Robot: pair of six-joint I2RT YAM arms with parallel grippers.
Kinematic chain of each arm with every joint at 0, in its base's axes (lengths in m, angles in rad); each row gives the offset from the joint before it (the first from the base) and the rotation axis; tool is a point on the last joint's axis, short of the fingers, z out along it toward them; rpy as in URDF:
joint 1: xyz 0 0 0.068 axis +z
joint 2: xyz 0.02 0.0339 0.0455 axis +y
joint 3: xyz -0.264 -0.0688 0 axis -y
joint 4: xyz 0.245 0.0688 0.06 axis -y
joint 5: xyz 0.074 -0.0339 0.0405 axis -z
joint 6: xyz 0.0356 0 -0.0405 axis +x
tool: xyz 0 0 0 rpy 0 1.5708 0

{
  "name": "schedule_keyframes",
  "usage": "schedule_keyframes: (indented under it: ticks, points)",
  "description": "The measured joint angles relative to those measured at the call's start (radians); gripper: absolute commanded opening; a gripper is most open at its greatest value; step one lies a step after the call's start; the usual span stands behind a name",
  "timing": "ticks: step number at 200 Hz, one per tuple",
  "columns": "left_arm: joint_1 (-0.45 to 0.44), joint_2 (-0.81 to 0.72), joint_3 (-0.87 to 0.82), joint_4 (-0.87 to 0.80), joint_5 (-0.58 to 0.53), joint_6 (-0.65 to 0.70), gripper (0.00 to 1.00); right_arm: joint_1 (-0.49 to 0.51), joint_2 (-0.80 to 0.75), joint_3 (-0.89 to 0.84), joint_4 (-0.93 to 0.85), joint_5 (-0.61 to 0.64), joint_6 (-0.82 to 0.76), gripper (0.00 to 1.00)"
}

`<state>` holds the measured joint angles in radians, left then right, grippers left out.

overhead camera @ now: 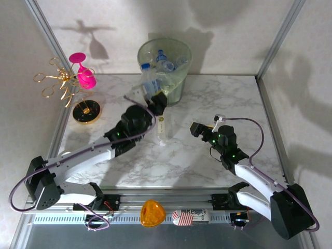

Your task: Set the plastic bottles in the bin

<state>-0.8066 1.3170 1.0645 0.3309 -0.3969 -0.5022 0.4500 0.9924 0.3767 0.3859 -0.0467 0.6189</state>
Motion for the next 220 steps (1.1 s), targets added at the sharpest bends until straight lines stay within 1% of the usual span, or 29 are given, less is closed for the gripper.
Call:
schedule_keyframes:
  ticks: [30,65,84,105,135,155,170,220]
  points:
    - [0.112,0.145,0.238,-0.080,0.109,0.084,0.54,0.000,-0.035,-0.005,0.004,0.000,0.012,0.99]
    - [0.204,0.398,0.594,-0.245,0.240,0.163,0.55,0.000,-0.075,-0.018,0.013,0.001,0.026,0.99]
    - [0.232,0.528,0.772,-0.344,0.287,0.209,0.55,0.000,-0.095,-0.019,0.008,0.002,0.025,0.99]
    - [0.253,0.656,0.933,-0.438,0.313,0.241,0.55,0.000,-0.122,-0.021,0.002,0.018,0.025,0.99]
    - [0.272,0.822,1.135,-0.541,0.354,0.235,0.57,0.000,-0.148,-0.023,-0.012,0.035,0.024,0.99]
    - [0.286,0.926,1.278,-0.602,0.385,0.204,0.61,0.000,-0.154,-0.023,-0.023,0.047,0.022,0.99]
    - [0.298,0.967,1.333,-0.624,0.410,0.168,0.64,0.000,-0.155,-0.024,-0.033,0.053,0.022,0.99]
    - [0.325,0.973,1.355,-0.642,0.465,0.071,0.67,0.000,-0.156,-0.024,-0.041,0.054,0.021,0.99]
